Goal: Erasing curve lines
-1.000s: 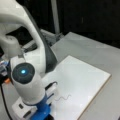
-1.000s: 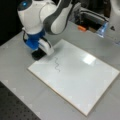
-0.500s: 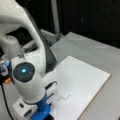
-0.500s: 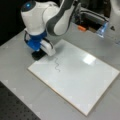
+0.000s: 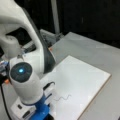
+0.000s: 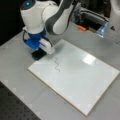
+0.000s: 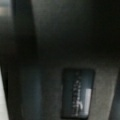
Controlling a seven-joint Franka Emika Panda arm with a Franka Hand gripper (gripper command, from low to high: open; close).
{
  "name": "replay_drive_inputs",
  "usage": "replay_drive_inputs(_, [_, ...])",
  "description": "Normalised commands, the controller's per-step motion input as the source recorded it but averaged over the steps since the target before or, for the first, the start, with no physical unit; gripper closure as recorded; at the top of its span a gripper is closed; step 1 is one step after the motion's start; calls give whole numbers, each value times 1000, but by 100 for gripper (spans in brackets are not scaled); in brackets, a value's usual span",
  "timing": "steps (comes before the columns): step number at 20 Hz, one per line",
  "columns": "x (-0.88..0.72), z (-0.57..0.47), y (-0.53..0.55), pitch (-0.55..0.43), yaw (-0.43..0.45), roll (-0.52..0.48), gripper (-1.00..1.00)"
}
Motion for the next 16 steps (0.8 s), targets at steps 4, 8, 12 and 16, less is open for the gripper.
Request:
replay_drive_inputs(4, [-73,-93,1,-172,-34,70,100])
replay_drive_inputs(8, [-93,-69,8,-155,-49,65,100])
replay_drive_inputs(12, [-90,-55,20,-145,-53,69,100])
replay_drive_inputs(16, [-71,-76,40,-157,-72,61,100])
